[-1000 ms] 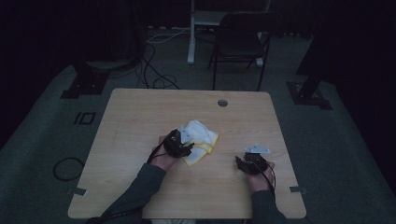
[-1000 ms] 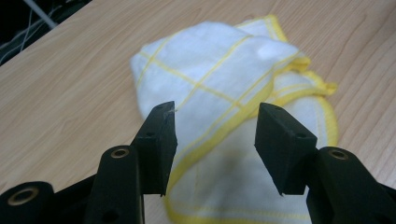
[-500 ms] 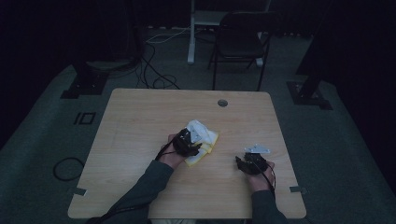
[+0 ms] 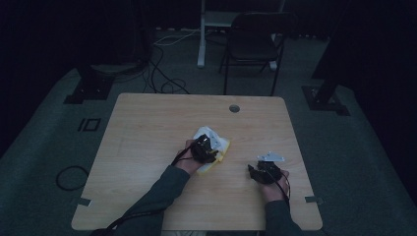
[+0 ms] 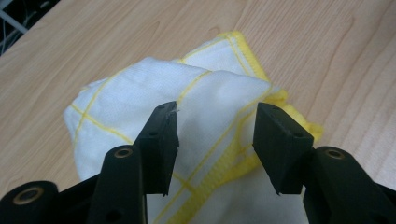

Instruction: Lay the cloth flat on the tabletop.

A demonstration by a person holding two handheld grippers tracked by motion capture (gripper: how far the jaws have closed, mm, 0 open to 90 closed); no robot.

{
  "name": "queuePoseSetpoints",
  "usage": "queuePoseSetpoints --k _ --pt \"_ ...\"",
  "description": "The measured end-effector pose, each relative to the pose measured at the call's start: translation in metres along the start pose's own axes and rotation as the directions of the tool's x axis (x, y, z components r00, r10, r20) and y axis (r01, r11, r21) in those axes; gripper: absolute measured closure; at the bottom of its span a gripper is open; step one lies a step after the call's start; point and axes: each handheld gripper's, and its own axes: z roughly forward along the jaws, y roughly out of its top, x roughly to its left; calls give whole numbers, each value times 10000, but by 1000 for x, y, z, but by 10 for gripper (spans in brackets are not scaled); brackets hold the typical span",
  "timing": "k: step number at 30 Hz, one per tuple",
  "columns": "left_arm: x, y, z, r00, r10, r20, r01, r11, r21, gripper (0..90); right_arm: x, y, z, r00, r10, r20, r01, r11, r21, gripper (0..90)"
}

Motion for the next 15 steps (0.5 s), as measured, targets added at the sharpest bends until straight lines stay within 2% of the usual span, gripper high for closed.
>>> queuePoseSetpoints --k 4,8,10,15 --pt "0 2 3 9999 30 -105 -28 9998 187 580 -1 0 0 10000 44 -23 -44 10000 -7 504" --pt "3 4 0 9999 9 -157 -6 9998 195 758 -1 0 0 10000 53 -28 -54 10000 -12 503" --pt "5 5 -2 9999 -81 -128 83 9999 136 816 -1 0 0 10000 58 -32 -58 10000 -12 503" --pt "11 5 -7 9990 -443 -45 442 9988 -210 848 -1 0 0 10000 15 -26 -16 10000 -7 503"
